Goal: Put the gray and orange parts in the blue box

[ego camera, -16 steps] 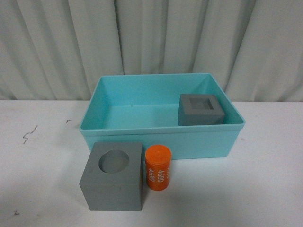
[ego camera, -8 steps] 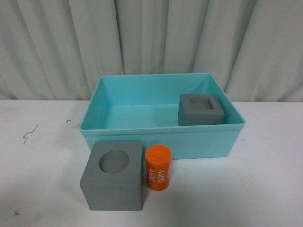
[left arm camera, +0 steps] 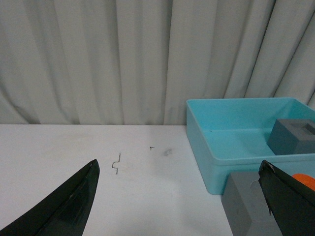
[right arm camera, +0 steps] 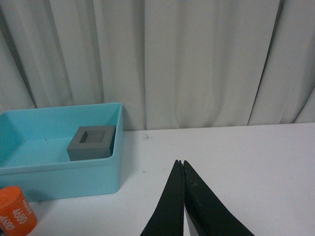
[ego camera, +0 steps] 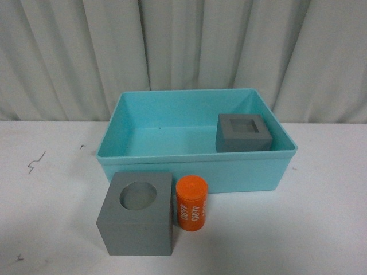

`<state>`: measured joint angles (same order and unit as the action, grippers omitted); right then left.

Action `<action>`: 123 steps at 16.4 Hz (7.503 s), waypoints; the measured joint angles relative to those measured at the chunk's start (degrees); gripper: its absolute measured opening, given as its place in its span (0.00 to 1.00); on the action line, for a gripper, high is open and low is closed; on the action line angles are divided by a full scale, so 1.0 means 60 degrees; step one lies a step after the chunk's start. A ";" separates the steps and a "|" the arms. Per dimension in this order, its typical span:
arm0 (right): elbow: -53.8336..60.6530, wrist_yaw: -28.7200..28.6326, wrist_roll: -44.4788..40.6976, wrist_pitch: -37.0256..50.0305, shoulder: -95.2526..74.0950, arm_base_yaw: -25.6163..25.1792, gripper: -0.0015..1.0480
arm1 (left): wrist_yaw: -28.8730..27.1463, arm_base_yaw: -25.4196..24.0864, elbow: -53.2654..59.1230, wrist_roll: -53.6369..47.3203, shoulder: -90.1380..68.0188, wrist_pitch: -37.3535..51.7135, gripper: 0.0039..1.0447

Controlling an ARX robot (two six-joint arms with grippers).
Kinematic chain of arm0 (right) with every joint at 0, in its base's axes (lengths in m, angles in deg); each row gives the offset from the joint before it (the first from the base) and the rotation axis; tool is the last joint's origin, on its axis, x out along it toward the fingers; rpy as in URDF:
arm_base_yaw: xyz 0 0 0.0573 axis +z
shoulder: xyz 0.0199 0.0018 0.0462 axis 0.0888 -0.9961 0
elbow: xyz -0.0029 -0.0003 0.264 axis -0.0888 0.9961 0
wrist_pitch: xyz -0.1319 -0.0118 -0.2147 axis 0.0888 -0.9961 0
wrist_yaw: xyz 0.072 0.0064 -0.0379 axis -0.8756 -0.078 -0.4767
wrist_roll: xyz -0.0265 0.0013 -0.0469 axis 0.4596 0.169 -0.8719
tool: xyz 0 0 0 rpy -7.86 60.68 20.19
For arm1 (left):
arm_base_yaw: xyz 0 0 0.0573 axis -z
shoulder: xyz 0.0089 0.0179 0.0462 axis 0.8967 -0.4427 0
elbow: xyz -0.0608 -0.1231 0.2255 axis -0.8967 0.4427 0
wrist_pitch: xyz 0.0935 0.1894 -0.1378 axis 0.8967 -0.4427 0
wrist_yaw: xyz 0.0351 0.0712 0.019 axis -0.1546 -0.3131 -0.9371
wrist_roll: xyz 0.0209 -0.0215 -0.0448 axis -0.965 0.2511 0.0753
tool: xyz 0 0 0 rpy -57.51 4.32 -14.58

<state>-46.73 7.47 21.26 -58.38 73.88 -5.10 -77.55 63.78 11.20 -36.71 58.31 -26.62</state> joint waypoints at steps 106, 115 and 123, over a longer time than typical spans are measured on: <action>-0.0004 -0.0007 -0.0004 -0.2619 0.2543 0.0000 0.94 | -0.1209 0.3275 -0.9887 0.1078 -1.5118 0.2510 0.90; -0.0004 -0.0007 -0.0004 -0.2623 0.2543 0.0000 0.94 | -0.1399 0.1300 -0.2565 0.0015 -1.0072 0.7548 0.01; -0.0004 -0.0007 -0.0004 -0.2623 0.2543 0.0000 0.94 | -0.0106 -0.0051 -0.0747 0.0007 -0.7278 0.6397 0.01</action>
<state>-46.76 7.42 21.24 -74.11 89.14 -5.10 -78.19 63.47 6.72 -36.67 14.64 11.76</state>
